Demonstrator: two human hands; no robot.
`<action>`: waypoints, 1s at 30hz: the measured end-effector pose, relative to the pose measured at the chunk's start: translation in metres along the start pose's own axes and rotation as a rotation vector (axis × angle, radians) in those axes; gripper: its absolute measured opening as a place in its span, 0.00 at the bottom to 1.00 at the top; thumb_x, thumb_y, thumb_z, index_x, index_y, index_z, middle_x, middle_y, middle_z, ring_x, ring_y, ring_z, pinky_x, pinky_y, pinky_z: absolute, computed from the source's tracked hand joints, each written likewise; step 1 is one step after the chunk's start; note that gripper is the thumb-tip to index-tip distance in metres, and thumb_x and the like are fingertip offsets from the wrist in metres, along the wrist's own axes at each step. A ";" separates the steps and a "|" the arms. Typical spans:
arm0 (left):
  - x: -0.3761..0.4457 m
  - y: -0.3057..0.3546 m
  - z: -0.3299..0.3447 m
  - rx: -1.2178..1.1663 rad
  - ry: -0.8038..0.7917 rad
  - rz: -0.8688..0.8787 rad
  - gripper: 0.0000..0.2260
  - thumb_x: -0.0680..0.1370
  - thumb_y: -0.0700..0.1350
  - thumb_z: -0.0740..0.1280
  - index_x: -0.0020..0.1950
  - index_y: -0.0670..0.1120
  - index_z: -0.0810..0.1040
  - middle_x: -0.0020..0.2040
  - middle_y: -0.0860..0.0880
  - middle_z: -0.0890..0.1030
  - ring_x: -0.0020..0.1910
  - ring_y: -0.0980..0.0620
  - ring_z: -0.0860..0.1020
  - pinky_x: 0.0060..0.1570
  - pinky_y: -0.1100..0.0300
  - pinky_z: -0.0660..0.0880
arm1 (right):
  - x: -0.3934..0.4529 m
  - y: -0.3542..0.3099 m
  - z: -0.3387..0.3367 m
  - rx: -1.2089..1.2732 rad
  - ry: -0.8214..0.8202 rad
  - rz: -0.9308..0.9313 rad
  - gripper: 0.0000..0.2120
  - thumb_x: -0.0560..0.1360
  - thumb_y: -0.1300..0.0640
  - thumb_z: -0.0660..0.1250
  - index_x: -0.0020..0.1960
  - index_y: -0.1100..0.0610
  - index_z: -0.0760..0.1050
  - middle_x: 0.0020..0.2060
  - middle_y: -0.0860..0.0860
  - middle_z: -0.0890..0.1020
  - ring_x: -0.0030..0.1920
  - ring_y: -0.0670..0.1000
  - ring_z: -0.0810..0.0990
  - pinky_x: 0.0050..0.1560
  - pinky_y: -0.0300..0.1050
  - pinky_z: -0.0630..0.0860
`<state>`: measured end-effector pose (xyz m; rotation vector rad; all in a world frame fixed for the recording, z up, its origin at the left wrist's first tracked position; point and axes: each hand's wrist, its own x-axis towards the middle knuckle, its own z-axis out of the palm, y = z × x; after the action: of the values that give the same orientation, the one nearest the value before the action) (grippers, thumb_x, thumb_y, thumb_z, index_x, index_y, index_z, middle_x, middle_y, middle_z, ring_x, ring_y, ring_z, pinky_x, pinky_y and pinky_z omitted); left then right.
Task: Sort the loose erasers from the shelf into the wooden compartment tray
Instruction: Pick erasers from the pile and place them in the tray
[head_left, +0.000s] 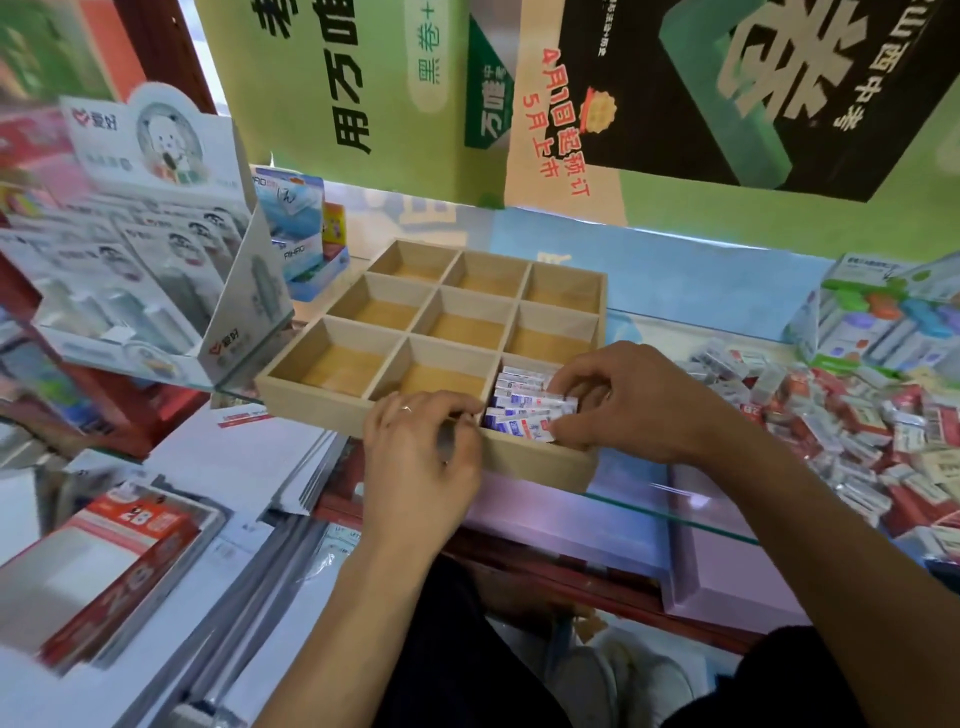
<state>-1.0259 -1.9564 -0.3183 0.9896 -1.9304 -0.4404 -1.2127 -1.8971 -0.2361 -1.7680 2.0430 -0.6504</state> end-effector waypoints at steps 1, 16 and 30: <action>0.000 0.000 -0.001 0.003 0.000 0.003 0.10 0.72 0.46 0.61 0.46 0.52 0.81 0.44 0.57 0.82 0.46 0.52 0.77 0.58 0.46 0.71 | 0.000 0.002 -0.003 -0.005 0.022 -0.007 0.14 0.65 0.56 0.77 0.50 0.54 0.83 0.35 0.40 0.78 0.33 0.32 0.75 0.36 0.25 0.69; -0.005 0.014 0.007 0.286 -0.185 0.067 0.19 0.72 0.49 0.53 0.50 0.48 0.83 0.59 0.48 0.79 0.61 0.45 0.72 0.67 0.38 0.60 | -0.010 -0.002 -0.001 -0.103 -0.091 -0.122 0.15 0.71 0.55 0.72 0.57 0.57 0.82 0.51 0.56 0.83 0.51 0.54 0.79 0.51 0.48 0.72; -0.003 0.018 0.004 0.082 -0.084 0.002 0.15 0.73 0.48 0.61 0.59 0.47 0.76 0.54 0.51 0.79 0.56 0.49 0.72 0.60 0.55 0.66 | -0.013 0.009 0.007 -0.040 -0.080 -0.099 0.20 0.74 0.52 0.70 0.65 0.56 0.76 0.54 0.49 0.81 0.53 0.48 0.79 0.55 0.37 0.72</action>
<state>-1.0369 -1.9436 -0.3108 1.0358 -2.0389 -0.4105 -1.2143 -1.8836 -0.2477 -1.8963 1.9388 -0.5606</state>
